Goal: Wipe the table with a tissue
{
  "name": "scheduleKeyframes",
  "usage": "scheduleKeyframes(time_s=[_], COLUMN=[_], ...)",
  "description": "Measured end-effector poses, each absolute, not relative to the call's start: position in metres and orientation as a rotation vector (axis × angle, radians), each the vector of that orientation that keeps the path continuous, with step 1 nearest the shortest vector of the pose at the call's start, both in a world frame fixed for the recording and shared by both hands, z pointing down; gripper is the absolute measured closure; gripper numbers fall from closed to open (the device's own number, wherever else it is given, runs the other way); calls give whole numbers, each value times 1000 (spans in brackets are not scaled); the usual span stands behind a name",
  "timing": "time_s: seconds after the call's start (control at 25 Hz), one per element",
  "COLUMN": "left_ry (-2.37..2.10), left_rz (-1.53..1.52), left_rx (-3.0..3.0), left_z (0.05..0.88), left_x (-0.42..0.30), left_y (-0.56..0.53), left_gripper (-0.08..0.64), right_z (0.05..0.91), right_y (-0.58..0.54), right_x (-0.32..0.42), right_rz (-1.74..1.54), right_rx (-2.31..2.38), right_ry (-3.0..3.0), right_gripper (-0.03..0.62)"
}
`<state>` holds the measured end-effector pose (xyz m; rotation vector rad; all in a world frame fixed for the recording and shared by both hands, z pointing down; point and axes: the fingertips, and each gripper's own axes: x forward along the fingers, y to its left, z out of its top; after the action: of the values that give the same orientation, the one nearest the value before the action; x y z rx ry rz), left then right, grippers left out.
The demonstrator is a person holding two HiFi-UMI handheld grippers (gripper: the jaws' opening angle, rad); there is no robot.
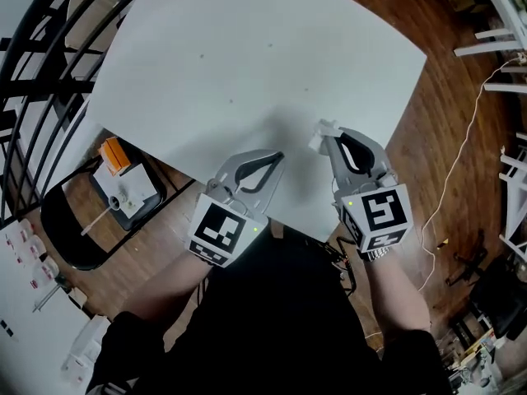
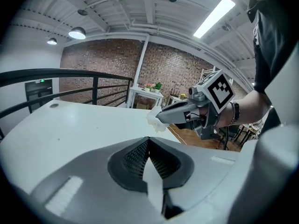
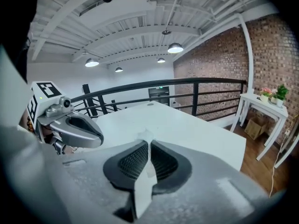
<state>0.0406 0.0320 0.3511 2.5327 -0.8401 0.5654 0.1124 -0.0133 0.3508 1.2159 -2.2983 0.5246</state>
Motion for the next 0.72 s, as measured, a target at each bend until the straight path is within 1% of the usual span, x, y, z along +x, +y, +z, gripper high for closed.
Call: scheduleKeyframes(time_s=[0.36, 0.72], left_ry=[-799, -792], left_rz=[584, 575], left_rx=[2488, 2456], left_z=[381, 402], left_x=[33, 20], left_y=[-1, -20], left_gripper=[551, 551], right_z=[406, 451], right_y=[-68, -99], right_x=[114, 103], right_rz=[537, 532], right_rx=[1212, 1179], right_ry=[-2199, -2116], right_gripper=[584, 584])
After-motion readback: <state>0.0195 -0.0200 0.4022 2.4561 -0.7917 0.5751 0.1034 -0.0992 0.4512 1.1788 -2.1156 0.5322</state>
